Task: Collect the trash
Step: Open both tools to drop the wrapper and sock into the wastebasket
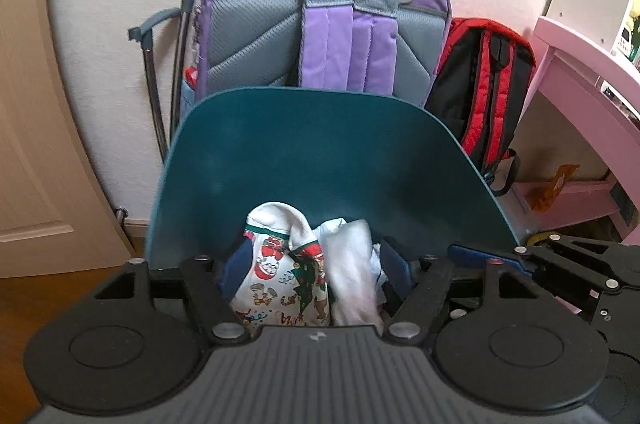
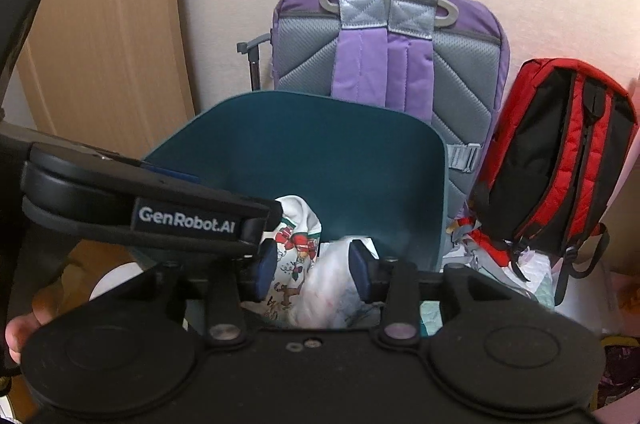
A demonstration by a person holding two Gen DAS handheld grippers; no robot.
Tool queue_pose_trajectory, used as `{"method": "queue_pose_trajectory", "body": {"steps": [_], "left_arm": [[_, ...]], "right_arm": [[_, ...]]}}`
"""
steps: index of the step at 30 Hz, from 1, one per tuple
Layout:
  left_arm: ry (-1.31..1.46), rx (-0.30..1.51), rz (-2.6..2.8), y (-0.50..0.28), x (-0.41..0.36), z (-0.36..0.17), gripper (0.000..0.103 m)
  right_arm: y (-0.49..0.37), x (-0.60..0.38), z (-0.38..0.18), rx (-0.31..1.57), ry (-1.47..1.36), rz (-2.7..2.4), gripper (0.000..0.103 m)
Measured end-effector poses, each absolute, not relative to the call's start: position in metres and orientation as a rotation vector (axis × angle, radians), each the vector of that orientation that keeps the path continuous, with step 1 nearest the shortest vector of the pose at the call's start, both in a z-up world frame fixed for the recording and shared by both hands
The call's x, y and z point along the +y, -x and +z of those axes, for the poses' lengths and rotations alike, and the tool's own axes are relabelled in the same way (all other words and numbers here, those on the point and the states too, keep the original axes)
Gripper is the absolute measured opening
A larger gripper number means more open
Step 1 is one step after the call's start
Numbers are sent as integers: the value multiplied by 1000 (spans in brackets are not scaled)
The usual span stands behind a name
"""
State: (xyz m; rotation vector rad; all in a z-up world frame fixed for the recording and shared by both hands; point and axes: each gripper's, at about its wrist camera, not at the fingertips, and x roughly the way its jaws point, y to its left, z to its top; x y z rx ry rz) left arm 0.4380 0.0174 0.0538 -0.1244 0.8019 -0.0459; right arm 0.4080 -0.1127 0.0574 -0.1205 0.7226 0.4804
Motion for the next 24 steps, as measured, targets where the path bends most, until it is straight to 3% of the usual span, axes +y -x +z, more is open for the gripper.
{"method": "queue_pose_trajectory", "body": {"steps": [24], "left_arm": [[119,671,-62,-315,9,131,73]], "right_arm": [[-298,-133,135,595,120,500,50]]}}
